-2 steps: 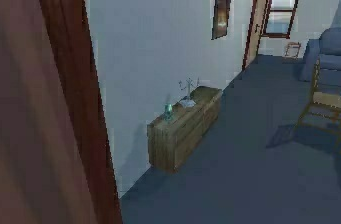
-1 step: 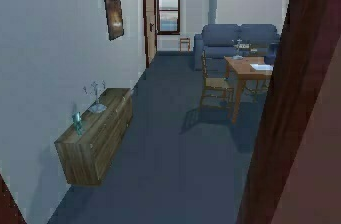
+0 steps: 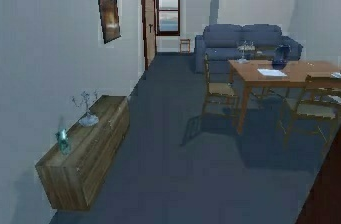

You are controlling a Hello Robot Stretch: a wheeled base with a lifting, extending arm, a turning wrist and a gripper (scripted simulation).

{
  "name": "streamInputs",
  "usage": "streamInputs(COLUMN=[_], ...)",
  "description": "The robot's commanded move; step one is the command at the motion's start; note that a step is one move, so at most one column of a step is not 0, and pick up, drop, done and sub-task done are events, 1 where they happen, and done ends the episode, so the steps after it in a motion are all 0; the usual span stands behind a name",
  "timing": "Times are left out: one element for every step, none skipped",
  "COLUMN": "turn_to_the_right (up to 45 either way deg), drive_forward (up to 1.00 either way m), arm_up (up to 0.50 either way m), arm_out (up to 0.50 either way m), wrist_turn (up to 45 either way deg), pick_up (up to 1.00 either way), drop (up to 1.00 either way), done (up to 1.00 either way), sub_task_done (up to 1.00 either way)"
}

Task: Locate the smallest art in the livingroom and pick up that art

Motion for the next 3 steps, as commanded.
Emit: streamInputs(turn_to_the_right=[-3.0, -45.0, -15.0], drive_forward=[0.0, 0.0, 0.0], arm_up=[0.0, 0.0, 0.0], arm_out=[0.0, 0.0, 0.0], wrist_turn=[0.0, 0.0, 0.0], pick_up=[0.0, 0.0, 0.0], drop=[0.0, 0.0, 0.0], done=[0.0, 0.0, 0.0], sub_task_done=[0.0, 0.0, 0.0])
